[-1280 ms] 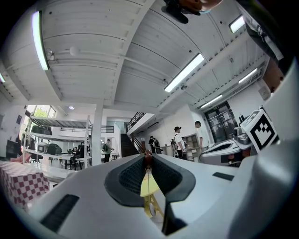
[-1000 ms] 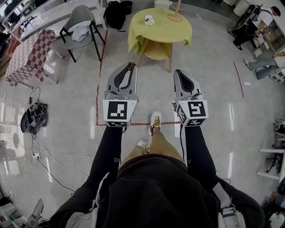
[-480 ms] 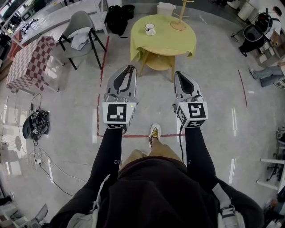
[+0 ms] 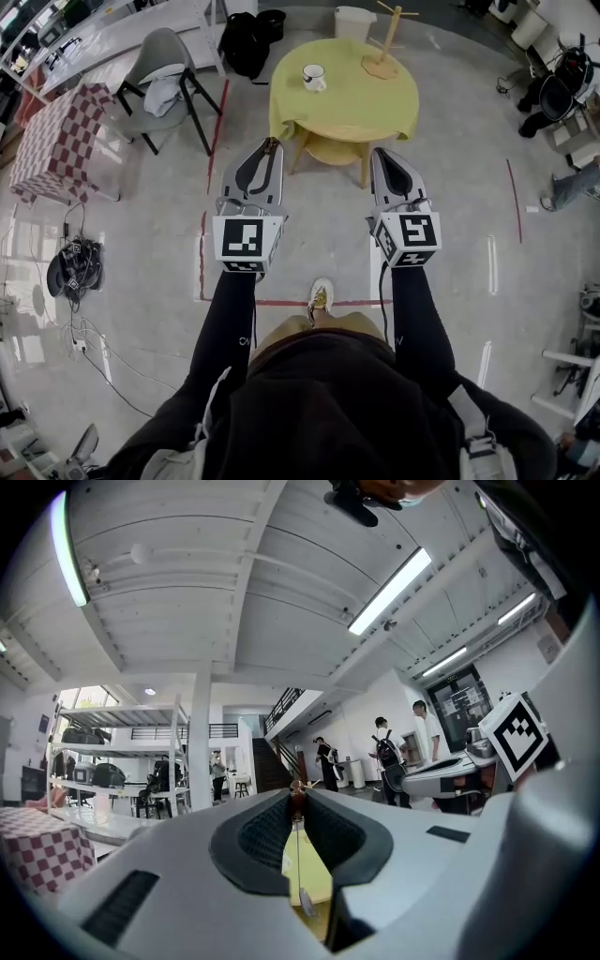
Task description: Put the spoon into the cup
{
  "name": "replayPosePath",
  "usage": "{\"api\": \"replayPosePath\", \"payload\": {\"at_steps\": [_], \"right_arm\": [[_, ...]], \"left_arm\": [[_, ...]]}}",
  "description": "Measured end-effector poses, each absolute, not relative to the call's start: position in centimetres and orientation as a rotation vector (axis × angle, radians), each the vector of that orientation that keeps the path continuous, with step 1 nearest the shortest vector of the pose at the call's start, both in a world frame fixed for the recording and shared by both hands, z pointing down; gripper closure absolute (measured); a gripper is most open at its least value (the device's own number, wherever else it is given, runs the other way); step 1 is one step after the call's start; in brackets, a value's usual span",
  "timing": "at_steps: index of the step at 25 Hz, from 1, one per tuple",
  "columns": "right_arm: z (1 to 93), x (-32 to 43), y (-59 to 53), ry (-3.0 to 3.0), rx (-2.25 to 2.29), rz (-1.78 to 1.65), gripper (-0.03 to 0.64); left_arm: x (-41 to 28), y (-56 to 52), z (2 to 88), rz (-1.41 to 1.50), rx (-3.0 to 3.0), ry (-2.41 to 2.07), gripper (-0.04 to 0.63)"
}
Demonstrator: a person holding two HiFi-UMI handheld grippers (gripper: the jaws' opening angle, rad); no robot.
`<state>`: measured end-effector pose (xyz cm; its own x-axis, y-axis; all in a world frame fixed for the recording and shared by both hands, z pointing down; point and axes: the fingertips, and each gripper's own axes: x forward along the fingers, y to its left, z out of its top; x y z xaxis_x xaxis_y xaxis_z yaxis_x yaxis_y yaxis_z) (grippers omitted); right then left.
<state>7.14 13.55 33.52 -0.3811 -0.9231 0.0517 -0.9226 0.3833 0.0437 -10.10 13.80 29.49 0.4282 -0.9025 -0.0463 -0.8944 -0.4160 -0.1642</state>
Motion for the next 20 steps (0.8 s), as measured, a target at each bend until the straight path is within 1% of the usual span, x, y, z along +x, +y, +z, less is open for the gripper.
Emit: {"api": "replayPosePath", "payload": {"at_steps": [9, 20], "right_arm": [[33.8, 9.2, 7.7, -2.583, 1.684, -0.033, 0.591], [34.2, 10.1, 4.1, -2.604, 1.679, -0.032, 0.591]], "left_arm": [[-7.3, 8.1, 29.7, -0.067, -2.498, 1.606, 0.543], [-6.2, 4.1, 29.9, -0.061, -2.507, 1.608, 0.543]]}}
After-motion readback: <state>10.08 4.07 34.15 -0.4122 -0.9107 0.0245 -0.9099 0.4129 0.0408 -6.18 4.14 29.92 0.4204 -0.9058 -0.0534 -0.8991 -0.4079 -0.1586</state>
